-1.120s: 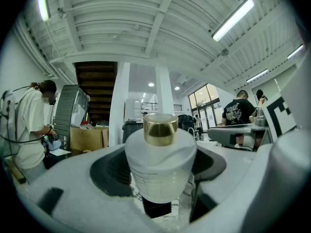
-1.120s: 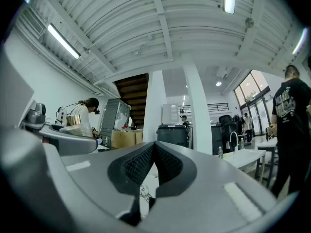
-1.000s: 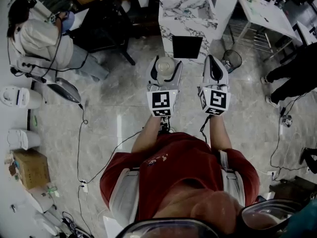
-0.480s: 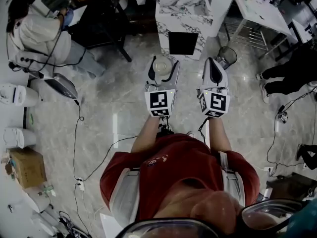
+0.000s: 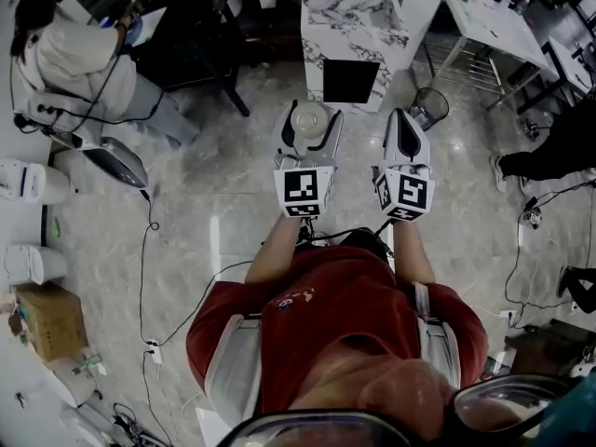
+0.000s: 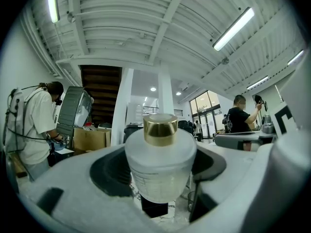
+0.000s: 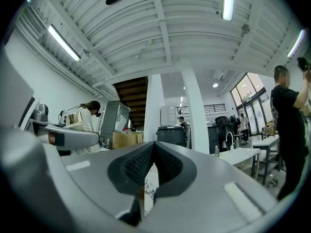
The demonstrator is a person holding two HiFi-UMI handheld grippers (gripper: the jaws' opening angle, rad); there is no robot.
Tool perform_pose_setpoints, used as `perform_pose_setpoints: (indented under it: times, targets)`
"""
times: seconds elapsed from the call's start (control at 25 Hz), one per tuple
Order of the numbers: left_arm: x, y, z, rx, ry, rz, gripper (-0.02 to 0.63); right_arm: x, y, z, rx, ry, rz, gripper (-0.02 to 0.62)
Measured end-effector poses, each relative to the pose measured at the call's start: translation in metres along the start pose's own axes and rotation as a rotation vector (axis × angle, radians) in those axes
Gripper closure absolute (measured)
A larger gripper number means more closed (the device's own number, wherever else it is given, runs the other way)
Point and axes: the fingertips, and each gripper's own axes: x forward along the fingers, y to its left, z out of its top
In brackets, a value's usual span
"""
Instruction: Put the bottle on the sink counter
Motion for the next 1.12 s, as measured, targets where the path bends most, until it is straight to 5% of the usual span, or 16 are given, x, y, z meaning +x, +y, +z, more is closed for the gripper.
perform_pose_setpoints:
  times: [0.56, 1.12]
  targets:
    - [0.029, 0.010, -0.003, -0.001, -0.026, -0.020, 0.270, 0.032, -0.001, -0.008, 0.024, -0.037, -0.009, 0.594]
    - [0.125, 0.009, -0.007, -0.008, -0.010, -0.036, 0.270, 0.112, -0.046, -0.025, -0.014, 0.022, -0.018, 0.594]
